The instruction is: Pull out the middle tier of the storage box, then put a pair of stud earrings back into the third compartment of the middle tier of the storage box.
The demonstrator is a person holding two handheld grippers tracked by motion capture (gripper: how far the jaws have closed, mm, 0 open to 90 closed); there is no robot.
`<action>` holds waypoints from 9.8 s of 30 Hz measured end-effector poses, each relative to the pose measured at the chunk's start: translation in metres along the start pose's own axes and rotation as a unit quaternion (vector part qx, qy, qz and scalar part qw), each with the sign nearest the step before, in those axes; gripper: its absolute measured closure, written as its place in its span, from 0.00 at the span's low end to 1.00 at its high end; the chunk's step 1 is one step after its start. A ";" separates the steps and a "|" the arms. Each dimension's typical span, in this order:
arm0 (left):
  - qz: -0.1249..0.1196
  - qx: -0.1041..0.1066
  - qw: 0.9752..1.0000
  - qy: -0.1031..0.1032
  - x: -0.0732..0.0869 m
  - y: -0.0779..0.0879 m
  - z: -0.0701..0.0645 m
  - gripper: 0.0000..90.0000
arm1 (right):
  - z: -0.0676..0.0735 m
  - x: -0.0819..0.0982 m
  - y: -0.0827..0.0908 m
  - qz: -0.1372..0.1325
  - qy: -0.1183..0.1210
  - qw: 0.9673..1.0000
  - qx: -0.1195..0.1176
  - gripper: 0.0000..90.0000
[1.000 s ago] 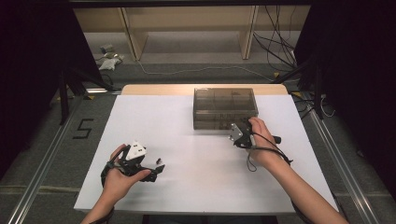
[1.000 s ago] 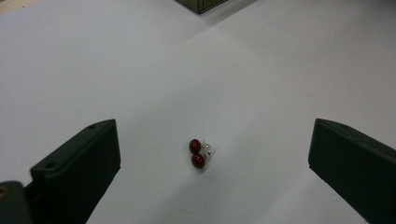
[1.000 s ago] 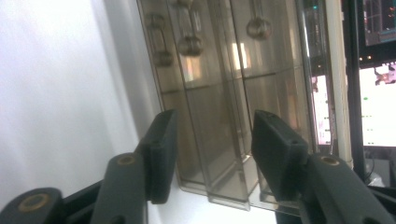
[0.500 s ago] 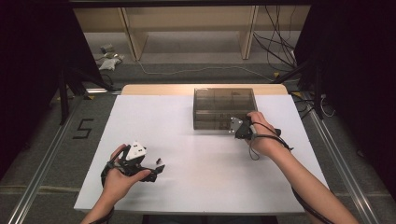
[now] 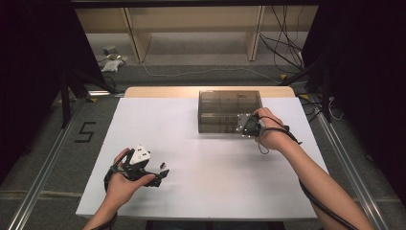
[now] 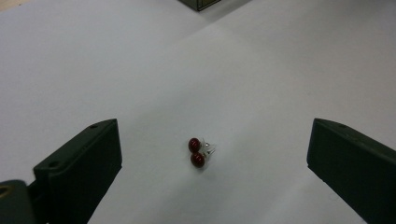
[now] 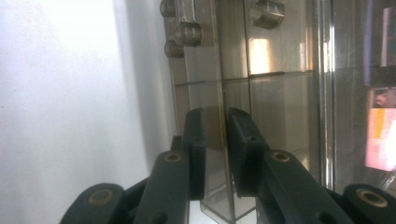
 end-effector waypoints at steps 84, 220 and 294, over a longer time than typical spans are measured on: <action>-0.001 -0.006 1.000 0.003 0.000 0.001 0.001 0.04 | 0.026 0.018 0.028 -0.067 0.012 0.989 -0.134 0.97; 0.030 0.025 0.999 -0.018 0.006 -0.004 -0.003 0.00 | 0.110 -0.204 0.018 -0.278 -0.231 0.895 -0.263 0.51; 0.034 0.024 0.999 -0.019 0.006 -0.005 -0.004 0.00 | 0.125 -0.232 0.003 -0.235 -0.223 0.909 -0.263 0.89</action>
Point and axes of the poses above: each handheld gripper's, and its own axes: y roughly backward along the jaws, x roughly out of its underside, z roughly to its left, the point moved 4 cm from there along -y, roughly forward along the jaws, and after that the axes turned 13 degrees about z, right-handed, at the moved point
